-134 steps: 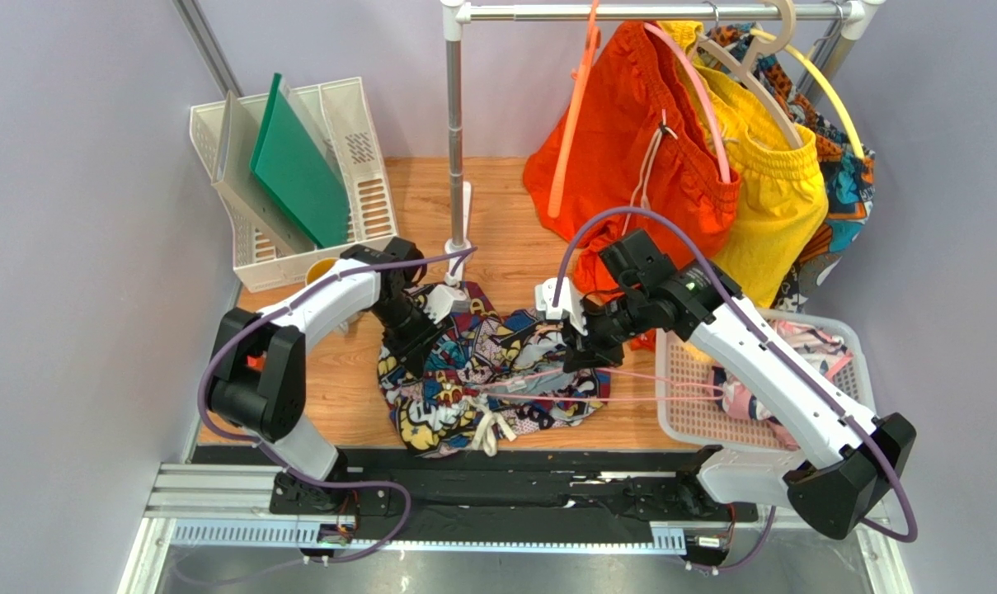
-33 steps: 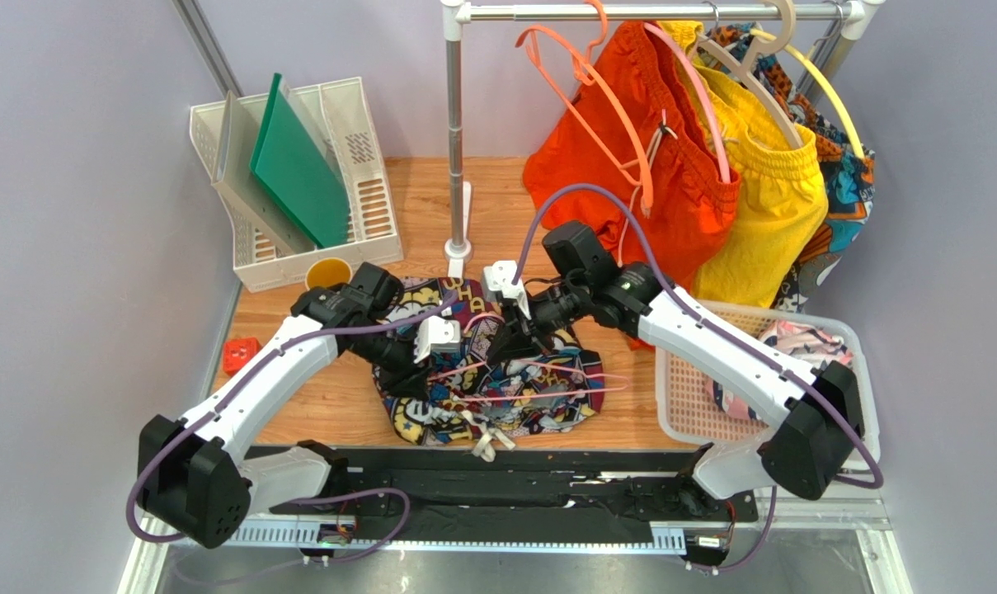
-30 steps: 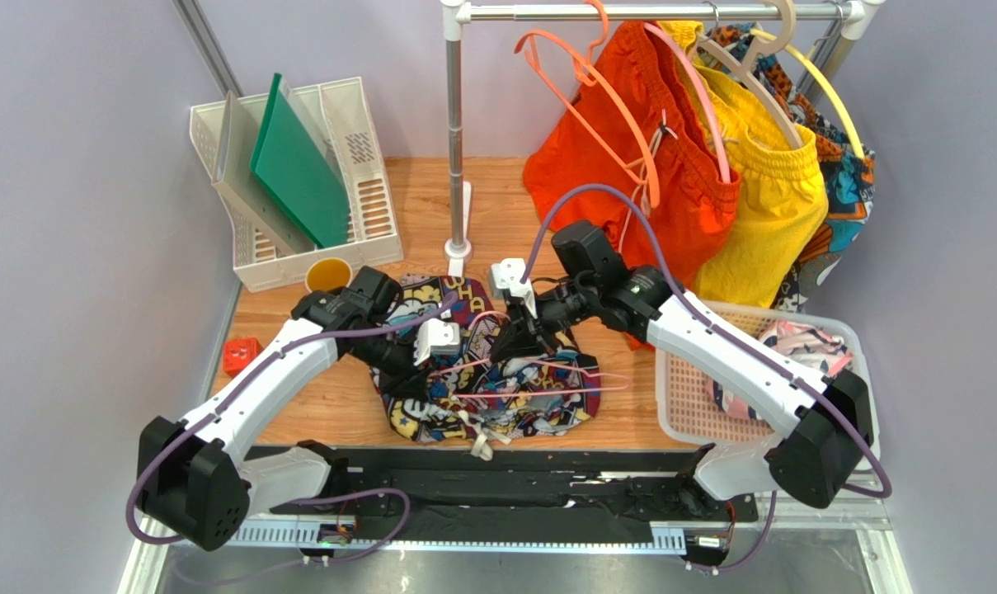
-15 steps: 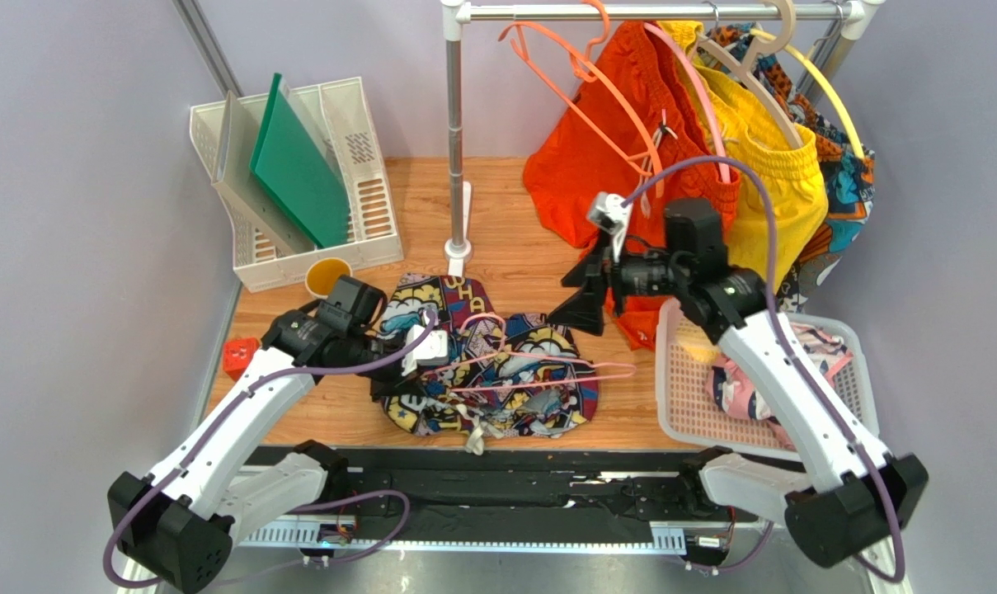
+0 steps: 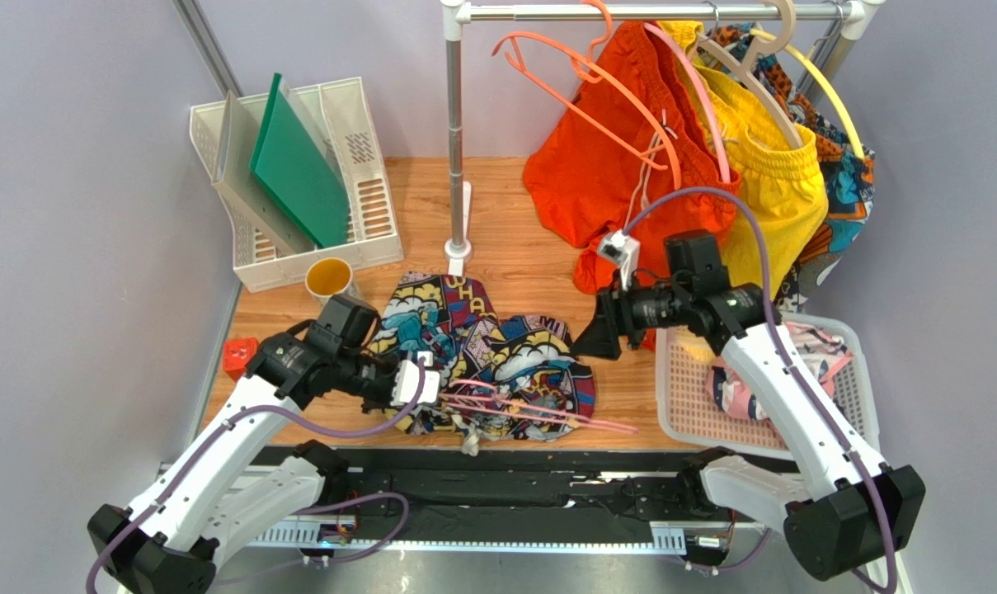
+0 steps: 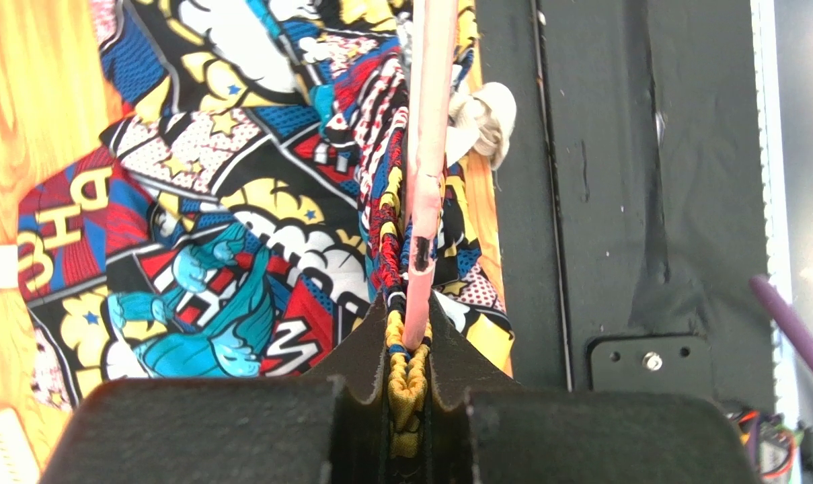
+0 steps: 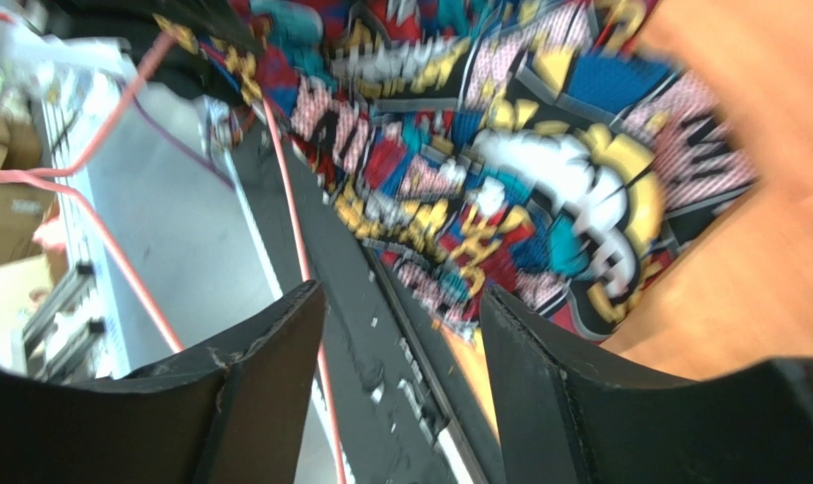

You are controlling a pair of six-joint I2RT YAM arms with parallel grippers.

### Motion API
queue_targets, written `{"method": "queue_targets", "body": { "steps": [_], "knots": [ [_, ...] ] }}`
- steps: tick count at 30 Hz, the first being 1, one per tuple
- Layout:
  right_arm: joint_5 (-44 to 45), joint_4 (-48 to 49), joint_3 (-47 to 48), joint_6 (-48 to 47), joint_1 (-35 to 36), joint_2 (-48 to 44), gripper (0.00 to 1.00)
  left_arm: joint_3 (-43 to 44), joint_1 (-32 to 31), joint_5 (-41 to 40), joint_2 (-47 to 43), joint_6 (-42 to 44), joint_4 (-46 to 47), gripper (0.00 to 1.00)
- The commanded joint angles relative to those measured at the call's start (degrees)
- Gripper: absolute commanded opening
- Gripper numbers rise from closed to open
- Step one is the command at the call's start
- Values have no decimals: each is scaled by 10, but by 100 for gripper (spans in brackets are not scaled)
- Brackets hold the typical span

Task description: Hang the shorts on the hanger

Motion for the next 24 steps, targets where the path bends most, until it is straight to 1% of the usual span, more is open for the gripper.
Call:
{"method": "queue_targets", "body": {
  "steps": [1,5,6,8,9,13,14,16,18,22,23,24],
  "knots": [
    [53,-14,-23,-11,57,18,62,-12,-26,0,-17,60,4,0],
    [82,-9,-36,-22,79,76,61,-15,-40,-8,-22,63,9,0],
    [108,-10,-39,-34,97,100,61,-13,-40,-8,-22,62,10,0],
    [142,-10,-45,-39,122,120,60,-11,-40,-9,-21,57,12,0],
    [176,-9,-47,-45,153,135,60,-11,-41,-9,-21,54,12,0],
    [224,30,-62,-39,207,149,60,-5,-41,-9,-7,37,11,0],
    [251,42,-67,-38,223,149,60,-4,-41,-10,-7,37,11,0],
    [273,61,-68,-39,238,160,59,-4,-42,-12,-7,35,11,0],
    [311,69,-68,-37,256,175,58,-4,-42,-15,-8,35,11,0],
    [383,124,-85,-12,273,193,52,-8,-42,-13,-7,31,12,0],
    [386,130,-87,-10,275,193,51,-9,-41,-13,-7,30,12,0],
    [388,136,-87,-10,276,202,48,-8,-42,-15,-7,28,14,0]
  ]
}}
